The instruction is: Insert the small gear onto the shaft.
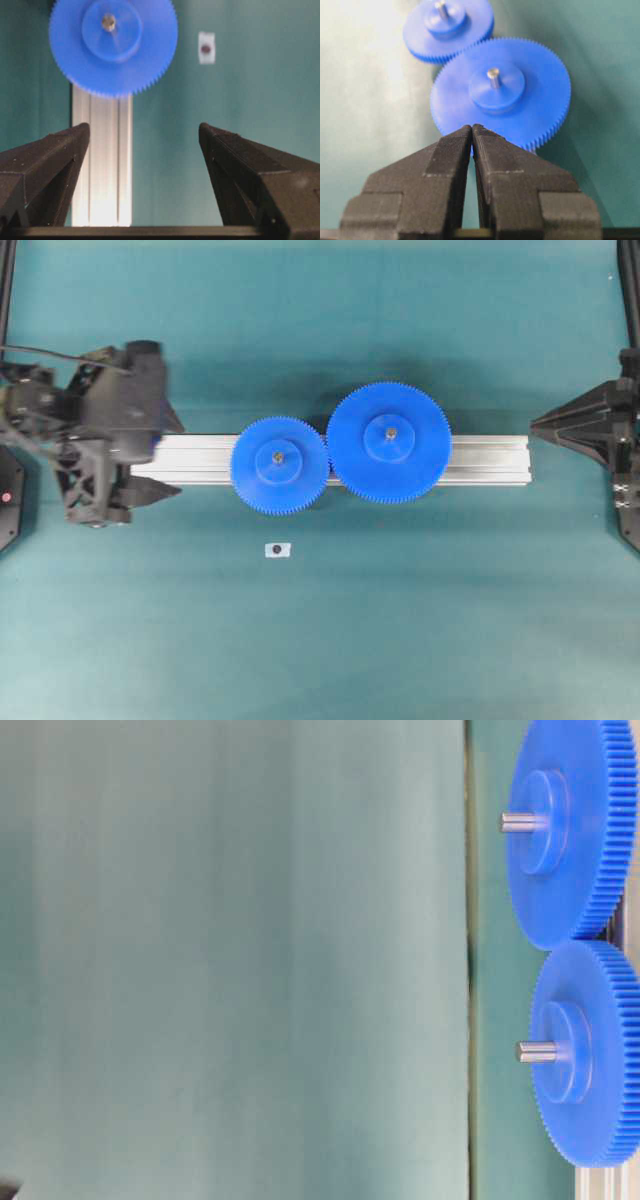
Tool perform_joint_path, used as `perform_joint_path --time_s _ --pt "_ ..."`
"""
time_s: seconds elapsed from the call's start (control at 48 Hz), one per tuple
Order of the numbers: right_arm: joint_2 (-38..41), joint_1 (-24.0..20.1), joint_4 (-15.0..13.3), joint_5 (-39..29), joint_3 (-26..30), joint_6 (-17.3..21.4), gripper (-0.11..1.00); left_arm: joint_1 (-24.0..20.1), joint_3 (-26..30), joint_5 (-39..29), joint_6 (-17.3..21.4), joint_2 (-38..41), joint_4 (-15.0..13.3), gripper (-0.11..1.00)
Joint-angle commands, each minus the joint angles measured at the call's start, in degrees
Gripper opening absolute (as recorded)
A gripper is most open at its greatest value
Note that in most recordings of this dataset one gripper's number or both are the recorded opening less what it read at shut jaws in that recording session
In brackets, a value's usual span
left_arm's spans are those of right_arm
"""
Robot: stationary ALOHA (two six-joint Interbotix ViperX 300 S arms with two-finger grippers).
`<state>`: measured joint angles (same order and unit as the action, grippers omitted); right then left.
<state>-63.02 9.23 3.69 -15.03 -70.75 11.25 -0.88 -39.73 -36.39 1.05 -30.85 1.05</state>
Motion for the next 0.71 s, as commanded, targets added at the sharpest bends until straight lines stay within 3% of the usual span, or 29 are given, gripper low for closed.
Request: perform_joint_path --time_s 0.0,0.688 --pt "0.0 0.09 0.0 0.35 0.79 0.26 0.15 0.26 -1.49 3.25 -0.09 -2.37 0.18 0.87" --pt "-2.64 0.0 -0.09 3.34 -1.58 0.26 0.15 0.35 -9.49 11.43 -2.81 -12.66 0.18 0.87"
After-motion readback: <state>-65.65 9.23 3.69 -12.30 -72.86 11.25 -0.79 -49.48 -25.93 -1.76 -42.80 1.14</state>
